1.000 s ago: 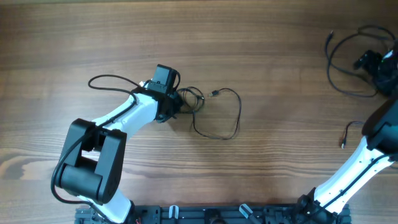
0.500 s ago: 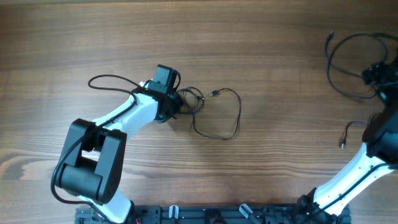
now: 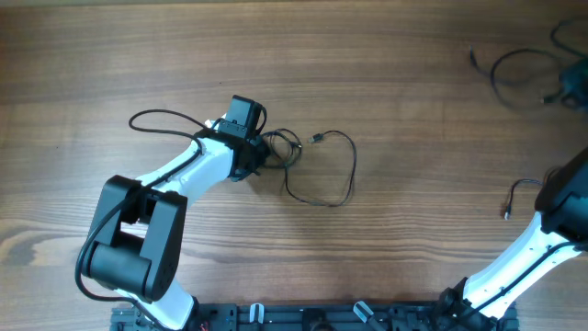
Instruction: Untangle cables
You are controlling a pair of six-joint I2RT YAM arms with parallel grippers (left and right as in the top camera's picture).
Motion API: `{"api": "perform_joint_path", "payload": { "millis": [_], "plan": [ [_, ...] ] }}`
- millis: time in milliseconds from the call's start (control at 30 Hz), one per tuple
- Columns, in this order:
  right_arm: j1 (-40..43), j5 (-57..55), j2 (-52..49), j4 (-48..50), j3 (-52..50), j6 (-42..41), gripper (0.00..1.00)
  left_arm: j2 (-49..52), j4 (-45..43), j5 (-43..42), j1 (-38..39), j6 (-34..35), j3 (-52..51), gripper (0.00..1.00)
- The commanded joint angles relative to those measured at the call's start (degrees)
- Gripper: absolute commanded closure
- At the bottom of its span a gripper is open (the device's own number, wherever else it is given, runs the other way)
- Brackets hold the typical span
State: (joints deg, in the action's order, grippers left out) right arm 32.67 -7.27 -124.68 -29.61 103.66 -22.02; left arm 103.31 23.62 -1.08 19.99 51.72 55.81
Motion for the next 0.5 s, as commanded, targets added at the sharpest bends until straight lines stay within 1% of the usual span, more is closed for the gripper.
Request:
{"api": "perform_joint_path", "payload": {
  "millis": [0,33,67,133,200,233,300,333,367,400,467],
  "plan": [
    [0.09,-3.28,-0.74,2.01,0.31,8.76,0.37,1.92,-0.24,1.97,0.22,-0.26,-1.51,0.96],
    [0.09,-3.23,-0.92,2.14,-0.28,8.57,0.01,1.92,-0.37,1.79,0.31,-0.28,-1.51,0.96],
    [0.09,-3.19,-1.01,1.36,-0.66,8.52,0.0,1.92,-0.52,1.81,0.55,-0.33,-1.49,0.96],
    [-0.15,-1.2,0.15,-3.23,-0.59,8.55,0.0,1.92,-0.5,1.79,0.52,-0.35,-1.49,0.96],
    [-0.44,1.81,1.81,-6.64,-0.59,8.55,0.0,1.9,-1.07,1.25,0.52,-0.42,-1.49,0.96],
    [-0.74,5.4,3.85,-9.29,-0.59,8.55,0.0,1.81,-2.4,-0.59,0.52,-2.12,-1.49,0.96],
    [-1.57,10.32,7.72,-13.49,-0.59,8.48,0.0,1.22,-8.07,-9.16,0.52,-8.85,-1.46,0.96],
    [-2.03,12.35,9.22,-14.91,-0.59,8.31,0.0,1.03,-11.37,-14.32,0.55,-10.08,-1.49,0.96],
    [-2.89,15.98,11.34,-16.96,-0.59,8.33,0.0,0.98,-17.86,-22.25,0.81,-11.21,-1.49,0.96],
    [-3.91,18.56,12.76,-18.43,-0.59,8.33,0.0,0.98,-24.41,-27.1,1.33,-11.21,-1.46,0.96],
    [-6.88,22.53,14.4,-21.55,-0.59,8.15,0.0,0.98,-34.14,-29.86,3.21,-10.78,-1.46,0.94]
  ]
}}
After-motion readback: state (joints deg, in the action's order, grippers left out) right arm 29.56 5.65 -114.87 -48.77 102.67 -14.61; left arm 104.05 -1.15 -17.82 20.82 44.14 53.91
